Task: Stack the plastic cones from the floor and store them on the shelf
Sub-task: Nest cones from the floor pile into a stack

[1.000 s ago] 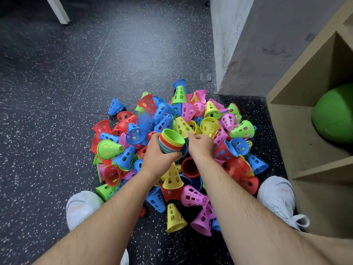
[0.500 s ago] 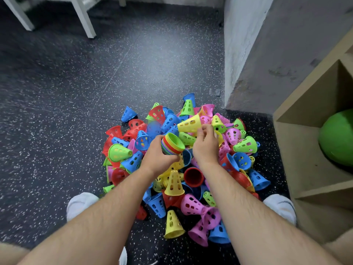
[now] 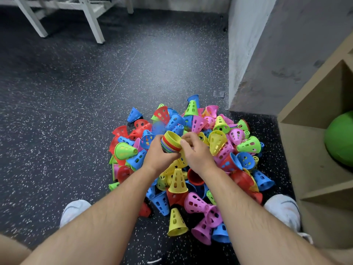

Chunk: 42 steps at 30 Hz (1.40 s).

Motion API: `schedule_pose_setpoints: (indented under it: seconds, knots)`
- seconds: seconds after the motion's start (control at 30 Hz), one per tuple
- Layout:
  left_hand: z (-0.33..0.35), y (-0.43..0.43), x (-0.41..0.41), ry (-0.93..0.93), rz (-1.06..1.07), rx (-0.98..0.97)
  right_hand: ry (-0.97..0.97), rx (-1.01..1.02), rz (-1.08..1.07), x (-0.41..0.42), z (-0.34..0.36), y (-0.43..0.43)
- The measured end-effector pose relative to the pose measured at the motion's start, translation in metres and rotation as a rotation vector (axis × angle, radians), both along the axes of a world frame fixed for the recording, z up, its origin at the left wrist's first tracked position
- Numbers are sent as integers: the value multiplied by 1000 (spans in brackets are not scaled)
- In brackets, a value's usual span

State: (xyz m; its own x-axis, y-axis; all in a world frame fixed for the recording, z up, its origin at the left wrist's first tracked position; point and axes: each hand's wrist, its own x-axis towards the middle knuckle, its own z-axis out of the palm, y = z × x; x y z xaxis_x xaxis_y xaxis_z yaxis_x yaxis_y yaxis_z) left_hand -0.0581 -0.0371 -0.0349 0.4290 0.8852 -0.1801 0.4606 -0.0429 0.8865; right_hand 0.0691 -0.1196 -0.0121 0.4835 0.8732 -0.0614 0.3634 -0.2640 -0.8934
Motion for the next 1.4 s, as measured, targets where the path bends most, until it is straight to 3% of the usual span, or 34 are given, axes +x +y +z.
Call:
schedule_pose_setpoints:
  seconds: [0.17,0.33,0.53,0.77,0.9,1.13,1.3,1.4]
  knots:
    - [-7,2,-11,7,32,-30,48,-58,-18,0,-2,10]
    - [-18,10,-15,4,43,-31,-232,-180,-16,22,-27,45]
    - [-29,17,-21,15,38,-36,-368,-308,84,34,-31,76]
    - [-29,17,-29,11,62,-74,-385,-226,107,22,-36,79]
    - [-30,12,-34,0,68,-93,-310,-163,31,24,-27,61]
    - [-17,11,-27,-5,46,-87,9,-17,-233,35,-9,31]
    - [-10,7,-16,-23,30,-58,137,21,-73,26,3,21]
    - [-6,4,-13,-24,12,-51,53,-31,56,21,8,20]
